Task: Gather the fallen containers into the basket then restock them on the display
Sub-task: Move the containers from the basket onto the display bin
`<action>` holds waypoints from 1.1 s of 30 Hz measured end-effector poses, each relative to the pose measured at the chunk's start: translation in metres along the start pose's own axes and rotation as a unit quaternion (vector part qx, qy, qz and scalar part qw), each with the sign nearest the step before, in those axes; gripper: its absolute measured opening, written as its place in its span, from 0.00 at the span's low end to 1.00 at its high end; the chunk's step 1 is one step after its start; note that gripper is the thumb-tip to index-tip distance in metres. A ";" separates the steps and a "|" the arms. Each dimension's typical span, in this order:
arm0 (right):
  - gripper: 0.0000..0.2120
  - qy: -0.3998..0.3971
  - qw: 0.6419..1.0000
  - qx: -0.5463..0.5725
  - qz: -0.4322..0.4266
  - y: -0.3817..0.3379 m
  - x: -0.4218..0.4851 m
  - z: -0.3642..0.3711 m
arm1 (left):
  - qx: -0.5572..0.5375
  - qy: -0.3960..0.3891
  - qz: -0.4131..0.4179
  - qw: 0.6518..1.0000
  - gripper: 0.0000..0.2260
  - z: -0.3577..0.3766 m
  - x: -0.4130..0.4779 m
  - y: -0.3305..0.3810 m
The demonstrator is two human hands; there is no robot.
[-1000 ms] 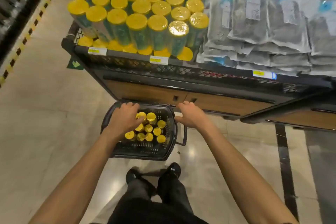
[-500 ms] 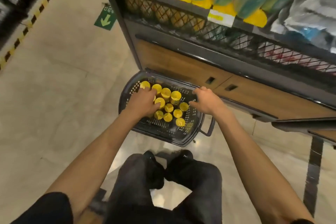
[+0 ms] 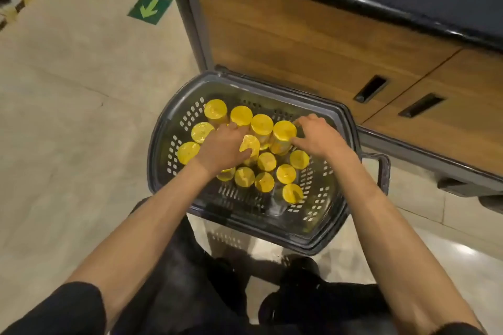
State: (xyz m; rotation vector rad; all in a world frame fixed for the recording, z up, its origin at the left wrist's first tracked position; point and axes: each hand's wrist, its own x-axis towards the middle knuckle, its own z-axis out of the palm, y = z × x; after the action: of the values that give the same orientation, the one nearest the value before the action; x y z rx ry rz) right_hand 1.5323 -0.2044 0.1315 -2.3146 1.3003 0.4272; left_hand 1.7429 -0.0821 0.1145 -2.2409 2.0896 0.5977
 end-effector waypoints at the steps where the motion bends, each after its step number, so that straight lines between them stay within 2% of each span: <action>1: 0.29 0.010 1.000 0.002 -0.004 0.001 0.009 0.010 | 0.006 0.006 -0.001 1.000 0.23 0.010 0.006 -0.002; 6: 0.29 0.037 0.999 -0.007 -0.023 0.008 0.044 0.044 | 0.018 0.013 -0.020 1.000 0.23 0.047 0.031 -0.002; 12: 0.32 0.044 0.999 -0.001 -0.028 0.015 0.061 0.064 | 0.059 0.006 -0.001 0.998 0.26 0.072 0.040 -0.002; 23: 0.38 0.069 0.998 0.003 -0.012 0.007 0.071 0.078 | 0.119 0.039 0.003 0.992 0.33 0.088 0.047 -0.010; 33: 0.39 0.085 0.996 -0.002 0.002 0.005 0.076 0.079 | 0.146 0.059 0.028 0.987 0.32 0.087 0.058 -0.019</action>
State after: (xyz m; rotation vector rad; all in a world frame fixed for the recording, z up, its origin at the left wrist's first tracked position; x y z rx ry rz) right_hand 1.5626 -0.2199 0.0275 -2.3956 1.3822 0.2380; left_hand 1.7399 -0.1125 0.0126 -2.1047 2.1343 0.1474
